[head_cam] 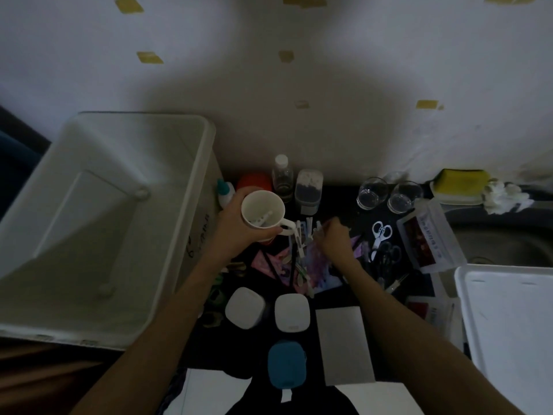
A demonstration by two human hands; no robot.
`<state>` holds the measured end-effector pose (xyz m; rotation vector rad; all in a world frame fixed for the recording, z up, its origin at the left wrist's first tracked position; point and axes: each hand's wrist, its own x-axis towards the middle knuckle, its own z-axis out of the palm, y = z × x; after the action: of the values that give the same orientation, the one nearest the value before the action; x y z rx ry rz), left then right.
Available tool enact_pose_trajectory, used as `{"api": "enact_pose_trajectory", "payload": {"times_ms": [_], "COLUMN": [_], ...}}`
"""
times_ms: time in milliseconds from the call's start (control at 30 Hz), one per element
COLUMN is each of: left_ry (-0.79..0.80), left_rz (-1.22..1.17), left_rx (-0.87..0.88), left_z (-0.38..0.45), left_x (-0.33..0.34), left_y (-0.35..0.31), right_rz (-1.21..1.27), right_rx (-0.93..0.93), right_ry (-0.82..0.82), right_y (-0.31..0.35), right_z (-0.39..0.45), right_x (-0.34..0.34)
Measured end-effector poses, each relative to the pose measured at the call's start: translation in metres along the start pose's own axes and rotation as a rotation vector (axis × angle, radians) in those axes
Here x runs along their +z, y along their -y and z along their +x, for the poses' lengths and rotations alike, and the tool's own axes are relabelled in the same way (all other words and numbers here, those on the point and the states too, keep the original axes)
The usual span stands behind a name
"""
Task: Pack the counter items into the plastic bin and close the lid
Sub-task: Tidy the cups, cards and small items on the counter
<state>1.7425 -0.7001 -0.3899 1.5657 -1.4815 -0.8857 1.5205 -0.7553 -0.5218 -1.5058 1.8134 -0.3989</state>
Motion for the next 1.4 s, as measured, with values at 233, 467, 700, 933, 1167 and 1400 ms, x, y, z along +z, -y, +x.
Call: {"api": "enact_pose_trajectory", "payload": {"times_ms": [233, 467, 700, 933, 1167, 1400], "left_ry": [0.001, 0.021, 0.035, 0.104, 0.151, 0.216], "left_rz": [-0.024, -0.039, -0.016, -0.019, 0.000, -0.023], "left_rx": [-0.012, -0.013, -0.003, 0.027, 0.051, 0.087], "left_z": [0.000, 0.001, 0.003, 0.004, 0.004, -0.001], "left_x": [0.005, 0.002, -0.001, 0.008, 0.021, 0.031], "left_y": [-0.001, -0.002, 0.000, -0.006, -0.020, -0.035], "right_rz": [-0.043, -0.163, 0.032, 0.111, 0.280, -0.117], "right_rx": [0.034, 0.111, 0.053, -0.150, -0.470, -0.736], "right_ry": [0.084, 0.146, 0.112, -0.094, -0.016, 0.049], "right_y": [0.021, 0.021, 0.017, 0.033, 0.086, 0.118], "right_z": [0.036, 0.035, 0.021, -0.011, -0.050, -0.076], "right_x": [0.012, 0.026, 0.007, -0.063, -0.136, -0.163]}}
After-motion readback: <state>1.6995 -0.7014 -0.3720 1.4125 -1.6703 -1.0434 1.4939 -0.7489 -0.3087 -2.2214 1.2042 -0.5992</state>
